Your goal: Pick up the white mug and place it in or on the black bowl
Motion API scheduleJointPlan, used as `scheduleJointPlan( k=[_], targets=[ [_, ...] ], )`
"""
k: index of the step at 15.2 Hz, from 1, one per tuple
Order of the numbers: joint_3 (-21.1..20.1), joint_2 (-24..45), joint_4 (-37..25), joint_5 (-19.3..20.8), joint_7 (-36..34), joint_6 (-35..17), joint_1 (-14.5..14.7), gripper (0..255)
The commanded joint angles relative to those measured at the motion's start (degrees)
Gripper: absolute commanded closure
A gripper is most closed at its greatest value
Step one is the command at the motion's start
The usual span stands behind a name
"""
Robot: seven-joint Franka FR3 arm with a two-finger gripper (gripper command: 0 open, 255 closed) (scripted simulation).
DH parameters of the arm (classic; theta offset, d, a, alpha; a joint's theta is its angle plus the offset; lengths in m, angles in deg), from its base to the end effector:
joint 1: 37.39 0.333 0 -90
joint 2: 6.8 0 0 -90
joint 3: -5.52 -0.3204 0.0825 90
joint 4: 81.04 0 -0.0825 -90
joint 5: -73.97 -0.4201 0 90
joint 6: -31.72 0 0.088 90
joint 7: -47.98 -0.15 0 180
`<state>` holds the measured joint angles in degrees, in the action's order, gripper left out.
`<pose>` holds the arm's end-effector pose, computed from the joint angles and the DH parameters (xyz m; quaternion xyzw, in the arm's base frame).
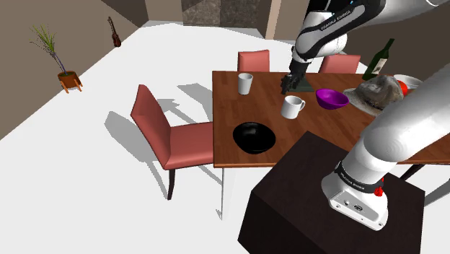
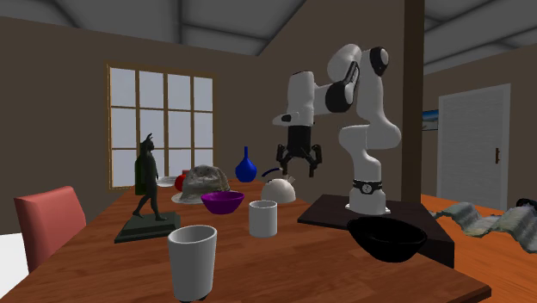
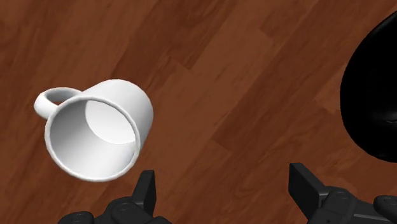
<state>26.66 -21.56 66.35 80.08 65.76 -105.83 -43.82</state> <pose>0.4129 -0.2097 0.2904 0.9984 -0.0434 0.0368 0.0058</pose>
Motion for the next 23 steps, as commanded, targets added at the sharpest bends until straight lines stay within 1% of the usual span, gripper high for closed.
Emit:
scheduleJointPlan(
  k=[1, 3, 6, 9, 17, 23],
  targets=[
    [1.9, 4.3, -0.8, -1.3, 2.8, -3.0, -0.1, 0],
    [3.4, 8.9, -2.0, -3.6, 5.8, -5.8, 0.0, 0],
    [5.0, 16.2, -4.4, -8.5, 11.2, -9.3, -0.2, 0],
    [4.8, 23.3, -7.4, -14.2, 17.0, -12.0, -1.7, 0],
    [1.8, 29.6, -7.8, -20.4, 21.4, -17.1, -3.7, 0],
    [1.8, 29.6, -7.8, -20.4, 21.4, -17.1, -3.7, 0]
  ],
)
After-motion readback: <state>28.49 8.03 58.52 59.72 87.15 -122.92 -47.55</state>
